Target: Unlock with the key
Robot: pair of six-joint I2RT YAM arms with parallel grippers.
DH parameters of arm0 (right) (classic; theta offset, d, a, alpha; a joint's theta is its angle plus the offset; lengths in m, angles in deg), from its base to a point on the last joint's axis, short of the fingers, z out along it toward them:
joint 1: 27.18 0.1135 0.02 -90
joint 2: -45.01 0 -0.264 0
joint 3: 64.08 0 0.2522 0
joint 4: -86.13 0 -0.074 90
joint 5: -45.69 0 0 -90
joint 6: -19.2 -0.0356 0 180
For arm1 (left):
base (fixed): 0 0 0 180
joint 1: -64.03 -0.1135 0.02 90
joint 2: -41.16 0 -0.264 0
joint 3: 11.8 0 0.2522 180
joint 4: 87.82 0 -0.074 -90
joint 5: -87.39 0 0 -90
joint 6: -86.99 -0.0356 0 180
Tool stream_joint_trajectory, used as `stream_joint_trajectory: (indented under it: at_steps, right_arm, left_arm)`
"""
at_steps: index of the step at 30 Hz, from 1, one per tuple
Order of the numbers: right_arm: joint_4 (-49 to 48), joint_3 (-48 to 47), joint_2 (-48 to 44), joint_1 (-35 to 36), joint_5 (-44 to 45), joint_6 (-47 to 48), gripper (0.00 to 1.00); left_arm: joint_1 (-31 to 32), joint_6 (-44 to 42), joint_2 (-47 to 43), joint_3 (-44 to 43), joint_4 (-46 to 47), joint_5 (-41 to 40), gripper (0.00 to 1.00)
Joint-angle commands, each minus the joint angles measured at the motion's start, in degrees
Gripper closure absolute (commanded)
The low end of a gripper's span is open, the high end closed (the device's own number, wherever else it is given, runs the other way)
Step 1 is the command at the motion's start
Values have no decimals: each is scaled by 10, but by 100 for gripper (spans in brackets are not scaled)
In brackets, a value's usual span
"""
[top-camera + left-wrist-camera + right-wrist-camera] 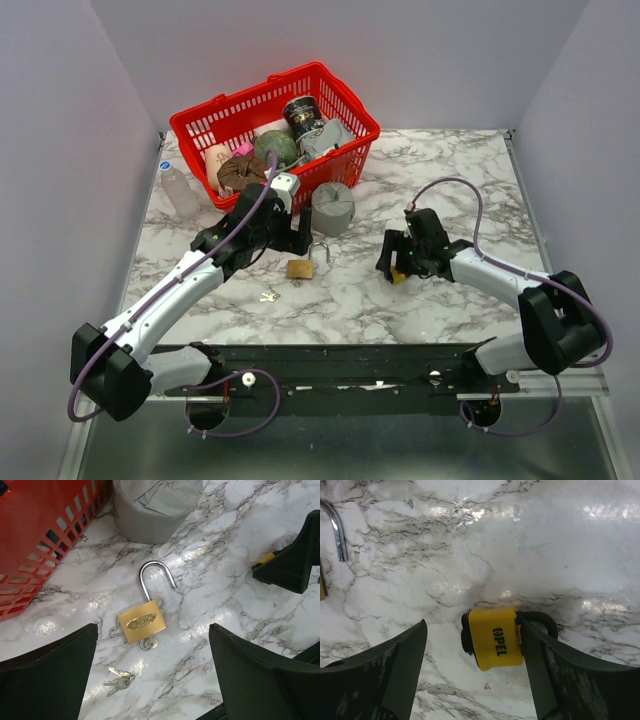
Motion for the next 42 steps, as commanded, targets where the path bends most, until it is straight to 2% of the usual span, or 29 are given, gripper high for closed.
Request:
stream_joint_trajectory:
  at_steps: [1,7,13,16,22,33,38,41,42]
  right_arm:
    - [-31,-38,41,19,-37,13,18]
    - [-25,-78,69,47,-29,22,19]
    - [9,-53,-9,56,35,39,18]
    - [45,-43,-58,56,110,61,17]
    - [114,-74,-17,55,154,52,16]
    - [107,-75,32,78,140,10,16]
    - [121,-87,58,98,182,5,16]
    - [140,-99,77,105,221,0,18]
    - [142,-101,81,107,229,0,23]
  left_arm:
    - [-4,-15,-13,9,10,-25,1]
    - [-6,-16,-2,9,8,-20,1]
    - [-7,-14,-1,13,11,-2,1]
    - [-6,-10,-3,14,14,10,1]
    - [-7,-8,-13,18,16,4,1]
    - [-7,11,-13,18,19,4,1]
    - [-7,20,-10,16,19,2,1]
    - [-7,27,-6,15,15,-5,1]
    - [-6,27,-5,14,14,-6,1]
